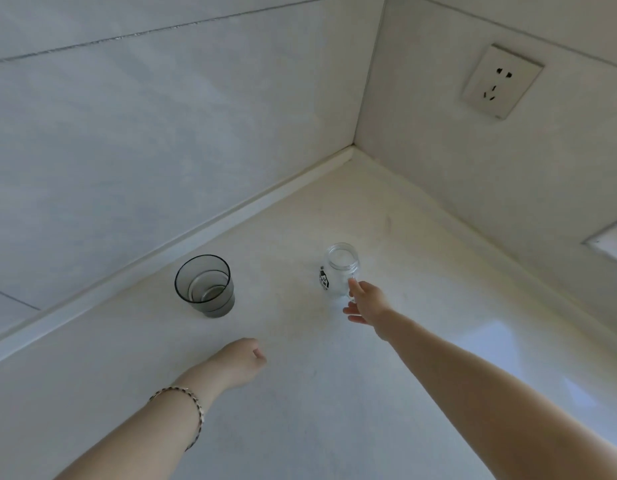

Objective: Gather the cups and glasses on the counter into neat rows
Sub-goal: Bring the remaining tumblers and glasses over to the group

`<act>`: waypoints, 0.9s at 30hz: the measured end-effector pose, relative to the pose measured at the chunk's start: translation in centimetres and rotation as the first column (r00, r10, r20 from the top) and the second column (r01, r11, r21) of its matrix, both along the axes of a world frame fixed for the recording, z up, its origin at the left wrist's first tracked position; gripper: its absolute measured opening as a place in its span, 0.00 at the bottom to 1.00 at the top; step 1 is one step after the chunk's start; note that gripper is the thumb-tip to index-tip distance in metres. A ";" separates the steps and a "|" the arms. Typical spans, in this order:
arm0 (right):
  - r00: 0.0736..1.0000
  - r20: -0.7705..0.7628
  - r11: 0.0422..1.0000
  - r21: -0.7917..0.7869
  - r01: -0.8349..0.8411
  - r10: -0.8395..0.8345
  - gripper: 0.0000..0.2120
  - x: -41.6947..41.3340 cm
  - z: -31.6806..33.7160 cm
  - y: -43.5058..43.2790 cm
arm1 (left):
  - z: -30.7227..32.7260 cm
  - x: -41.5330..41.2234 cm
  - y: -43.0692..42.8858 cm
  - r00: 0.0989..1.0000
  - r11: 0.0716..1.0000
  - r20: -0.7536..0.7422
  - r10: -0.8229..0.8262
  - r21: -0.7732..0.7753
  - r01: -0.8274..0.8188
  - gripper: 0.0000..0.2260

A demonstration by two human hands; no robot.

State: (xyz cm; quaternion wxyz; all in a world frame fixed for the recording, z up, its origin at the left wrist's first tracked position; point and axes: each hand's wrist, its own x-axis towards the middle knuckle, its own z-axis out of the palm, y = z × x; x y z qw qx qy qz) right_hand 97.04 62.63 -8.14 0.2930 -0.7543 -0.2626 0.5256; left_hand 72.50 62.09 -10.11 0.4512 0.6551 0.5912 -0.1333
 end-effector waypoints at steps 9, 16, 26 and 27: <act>0.984 0.035 0.985 0.024 -0.174 0.173 0.18 -0.1 4.2 -9.7 | 3.1 -1.6 -5.8 1.000 0.998 -0.007 0.030 0.063 -0.029 0.07; 0.939 0.101 0.941 0.043 -0.335 0.329 0.18 -2.6 7.1 -19.6 | 7.0 -4.8 -15.7 0.996 0.983 -0.034 0.082 0.167 -0.075 0.07; 0.863 0.034 0.861 0.049 -0.506 0.505 0.17 -12.5 7.4 -33.7 | 7.9 -16.7 -36.7 0.955 0.950 -0.061 0.291 0.139 -0.280 0.08; 0.860 0.003 0.859 0.045 -0.510 0.510 0.17 -14.0 7.3 -34.8 | 7.8 -18.0 -38.6 0.949 0.947 -0.068 0.307 0.115 -0.298 0.06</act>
